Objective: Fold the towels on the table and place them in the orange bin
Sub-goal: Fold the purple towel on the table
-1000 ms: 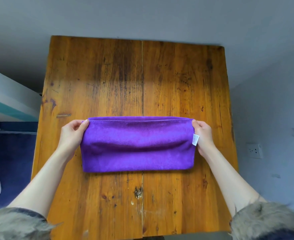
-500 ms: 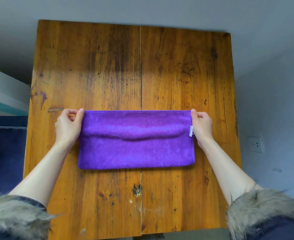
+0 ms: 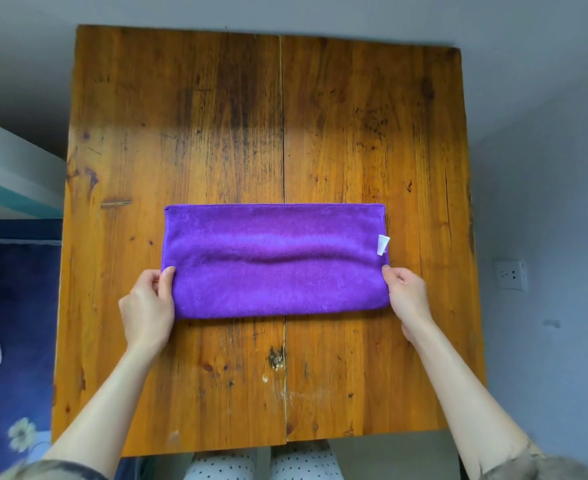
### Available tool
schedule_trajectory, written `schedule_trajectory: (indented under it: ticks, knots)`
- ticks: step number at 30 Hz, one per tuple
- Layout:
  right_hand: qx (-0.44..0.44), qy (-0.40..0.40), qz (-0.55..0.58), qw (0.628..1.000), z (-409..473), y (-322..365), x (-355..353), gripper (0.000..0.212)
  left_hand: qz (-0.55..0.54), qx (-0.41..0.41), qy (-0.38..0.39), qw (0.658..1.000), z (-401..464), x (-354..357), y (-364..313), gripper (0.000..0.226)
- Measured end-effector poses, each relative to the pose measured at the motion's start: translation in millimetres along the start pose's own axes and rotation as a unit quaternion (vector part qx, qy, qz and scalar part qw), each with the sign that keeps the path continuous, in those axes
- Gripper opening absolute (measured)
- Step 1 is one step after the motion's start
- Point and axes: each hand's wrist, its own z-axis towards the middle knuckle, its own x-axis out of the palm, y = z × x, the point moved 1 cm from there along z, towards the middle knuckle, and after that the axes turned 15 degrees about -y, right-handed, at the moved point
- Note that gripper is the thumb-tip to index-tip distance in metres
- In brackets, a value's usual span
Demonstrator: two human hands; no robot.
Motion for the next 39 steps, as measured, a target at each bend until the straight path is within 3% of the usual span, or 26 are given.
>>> schedule_trajectory:
  ticks: [3, 5, 7, 9, 11, 13, 16, 20, 24, 28, 34, 39]
  knots:
    - [0.006, -0.015, 0.0, 1.0, 0, -3, 1, 0.024, 0.066, 0.089, -0.025, 0.993, -4, 1, 7, 0.027]
    - [-0.02, -0.071, 0.008, 0.997, -7, -2, -1, 0.025, 0.085, 0.102, -0.035, 0.991, -4, 0, 6, 0.033]
    - [-0.133, -0.197, -0.024, 0.971, -20, 2, -5, 0.025, 0.102, 0.128, -0.061, 0.985, -6, -1, 1, 0.038]
    - [-0.318, -0.261, -0.037, 0.911, -41, 13, 3, 0.024, 0.101, 0.221, -0.073, 0.967, -17, 4, -14, 0.04]
    - [-0.48, -0.204, -0.06, 0.851, -58, 19, 33, 0.028, 0.093, 0.326, -0.033, 0.94, -32, 21, -34, 0.043]
    - [-0.557, -0.12, -0.121, 0.813, -72, 22, 72, 0.037, 0.099, 0.392, 0.026, 0.914, -45, 43, -51, 0.045]
    - [-0.561, -0.065, -0.207, 0.799, -70, 21, 108, 0.048, 0.132, 0.416, 0.078, 0.896, -47, 65, -55, 0.053]
    - [-0.546, -0.07, -0.294, 0.782, -36, 8, 96, 0.058, 0.179, 0.427, 0.085, 0.882, -24, 58, -32, 0.065]
    - [-0.465, -0.104, -0.308, 0.824, -22, 5, 67, 0.061, 0.204, 0.396, 0.078, 0.892, -11, 42, -21, 0.065]
    - [-0.536, -0.106, -0.267, 0.794, -37, 26, 85, 0.053, 0.164, 0.434, 0.072, 0.883, -28, 55, -48, 0.054]
    - [-0.552, -0.085, -0.312, 0.769, -25, 19, 96, 0.055, 0.172, 0.454, 0.07, 0.871, -38, 75, -56, 0.052]
    - [-0.474, -0.093, -0.319, 0.815, -7, 9, 68, 0.061, 0.218, 0.398, 0.079, 0.887, -18, 49, -21, 0.057]
